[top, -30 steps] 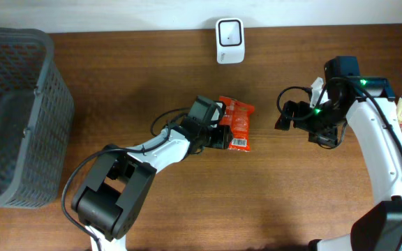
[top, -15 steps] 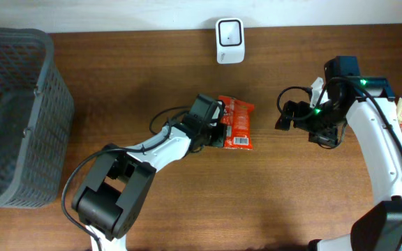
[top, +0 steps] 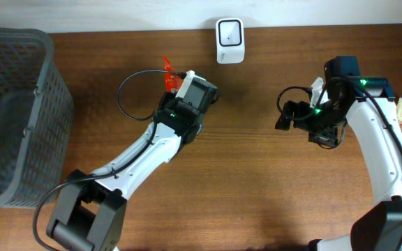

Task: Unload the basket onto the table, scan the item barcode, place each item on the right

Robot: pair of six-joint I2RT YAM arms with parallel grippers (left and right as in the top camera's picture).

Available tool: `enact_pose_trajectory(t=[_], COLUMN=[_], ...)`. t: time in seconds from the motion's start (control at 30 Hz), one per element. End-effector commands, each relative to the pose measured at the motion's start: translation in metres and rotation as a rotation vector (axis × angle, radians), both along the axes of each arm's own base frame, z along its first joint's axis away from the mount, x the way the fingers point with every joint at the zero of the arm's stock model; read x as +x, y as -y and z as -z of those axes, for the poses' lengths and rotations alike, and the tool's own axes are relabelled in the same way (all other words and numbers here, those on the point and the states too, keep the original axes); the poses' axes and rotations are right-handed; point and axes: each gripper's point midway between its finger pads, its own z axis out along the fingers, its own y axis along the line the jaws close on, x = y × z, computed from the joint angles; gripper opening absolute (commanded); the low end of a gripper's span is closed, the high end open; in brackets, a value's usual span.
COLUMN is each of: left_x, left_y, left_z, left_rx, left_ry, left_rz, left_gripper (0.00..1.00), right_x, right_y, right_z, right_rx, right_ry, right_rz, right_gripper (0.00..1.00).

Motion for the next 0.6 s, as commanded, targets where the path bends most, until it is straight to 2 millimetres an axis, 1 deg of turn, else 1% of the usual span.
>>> enact_pose_trajectory(t=[0.0,0.07,0.13,0.2,0.27,0.33,0.37,0.4,0.43,0.47,0.5,0.57], left_x=[0.008,0.009,0.009,0.009,0.006,-0.001,-0.006,-0.014,-0.022,-0.029,-0.035,-0.047], left_y=[-0.02,-0.03,-0.03,-0.028,-0.018,0.005,0.021,0.041,0.059,0.072,0.08,0.096], left_z=[-0.021,-0.014,0.007,0.022,0.026,0.029,0.035,0.042,0.046,0.05,0.053,0.061], left_rx=[0.201,0.309,0.37,0.396,0.4,0.383,0.349,0.302,0.259,0.219,0.192,0.149], left_ry=[0.046,0.031,-0.029,-0.061,-0.064,-0.065,-0.077,-0.097,-0.108,-0.116,-0.127,-0.175], left_rz=[-0.018,-0.038,-0.004,0.01,0.033,0.095,0.141,0.206,0.247,0.27,0.287,0.347], left_gripper=[0.0,0.0,0.0,0.0,0.0,0.0,0.0,0.01,0.04,0.09,0.13,0.17], right_x=[0.0,0.0,0.0,0.0,0.0,0.0,0.0,0.0,0.0,0.0,0.0,0.0], right_y=[0.002,0.002,0.002,0.002,0.002,0.002,0.002,0.002,0.002,0.002,0.002,0.002], right_z=[-0.002,-0.002,-0.002,-0.002,-0.002,-0.002,-0.002,-0.002,-0.002,-0.002,-0.002,-0.002], right_rx=[-0.011,-0.011,-0.011,-0.011,-0.011,-0.011,-0.011,-0.011,-0.011,-0.011,-0.011,-0.011], right_ry=[0.013,0.013,0.013,0.013,0.013,0.013,0.013,0.013,0.013,0.013,0.013,0.013], right_rz=[-0.006,-0.006,-0.006,-0.006,-0.006,-0.006,-0.006,-0.006,-0.006,-0.006,-0.006,-0.006], right_gripper=[0.98,0.99,0.99,0.99,0.99,0.99,0.99,0.99,0.99,0.99,0.99,0.99])
